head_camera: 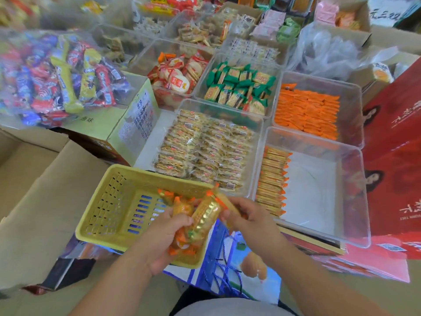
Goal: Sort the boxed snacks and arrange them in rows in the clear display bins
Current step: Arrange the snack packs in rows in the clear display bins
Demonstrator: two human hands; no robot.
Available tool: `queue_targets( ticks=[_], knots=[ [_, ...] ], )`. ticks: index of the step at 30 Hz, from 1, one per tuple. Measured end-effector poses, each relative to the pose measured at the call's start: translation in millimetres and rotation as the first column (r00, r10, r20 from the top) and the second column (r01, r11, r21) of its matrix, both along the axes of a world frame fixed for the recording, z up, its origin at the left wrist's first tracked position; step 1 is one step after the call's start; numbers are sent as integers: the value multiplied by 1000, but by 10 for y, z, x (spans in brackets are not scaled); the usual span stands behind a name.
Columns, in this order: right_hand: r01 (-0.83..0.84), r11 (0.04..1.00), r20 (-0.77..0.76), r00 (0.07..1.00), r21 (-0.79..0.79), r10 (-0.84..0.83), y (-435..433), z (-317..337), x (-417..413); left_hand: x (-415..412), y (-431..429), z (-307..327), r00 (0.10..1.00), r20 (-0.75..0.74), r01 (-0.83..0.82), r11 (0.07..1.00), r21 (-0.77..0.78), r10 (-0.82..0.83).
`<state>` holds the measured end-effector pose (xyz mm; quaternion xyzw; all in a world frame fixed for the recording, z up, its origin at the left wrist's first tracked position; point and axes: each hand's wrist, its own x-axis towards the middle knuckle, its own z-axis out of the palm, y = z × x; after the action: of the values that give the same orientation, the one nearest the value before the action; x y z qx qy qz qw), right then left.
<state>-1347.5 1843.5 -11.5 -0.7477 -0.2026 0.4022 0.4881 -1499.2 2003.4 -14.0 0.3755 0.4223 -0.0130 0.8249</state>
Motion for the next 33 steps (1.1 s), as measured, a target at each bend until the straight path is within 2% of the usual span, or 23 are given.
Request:
queue_targets(
  ticks=[3,6,8,10,12,19,24,26,28,33],
  knots=[
    [159,987,-274,951,40,-142,-296,-28,313,171,-281,-10,997,6,-81,997,13,81],
    [149,975,-471,880,165,-55,-577,-27,540,386,-607,-13,990,3,-140,990,28,140],
    [67,978,-499,866,199,43,-700,-37,625,547,-842,2,983,-14,-180,983,22,180],
    [27,981,-500,863,191,74,-790,-65,690,728,-1077,32,981,33,-190,981,31,189],
    [56,982,-518,854,179,46,-861,-85,754,906,-1276,81,984,75,-169,984,60,165],
    [149,980,-678,735,130,-22,-1068,-133,849,1244,-1625,40,982,18,-191,978,80,190],
    [133,984,-775,632,115,5,-1161,-123,920,1483,-1729,88,968,-10,-241,942,232,250],
    [137,982,-796,606,127,18,-1173,-134,965,1610,-1745,102,974,-76,-176,921,347,215],
    [149,978,-781,624,148,23,-1185,-140,1014,1668,-1759,77,974,-149,-89,893,440,171],
    [203,963,-803,595,177,22,-1250,-103,1147,1848,-1693,6,961,-269,75,882,466,60]
  ],
)
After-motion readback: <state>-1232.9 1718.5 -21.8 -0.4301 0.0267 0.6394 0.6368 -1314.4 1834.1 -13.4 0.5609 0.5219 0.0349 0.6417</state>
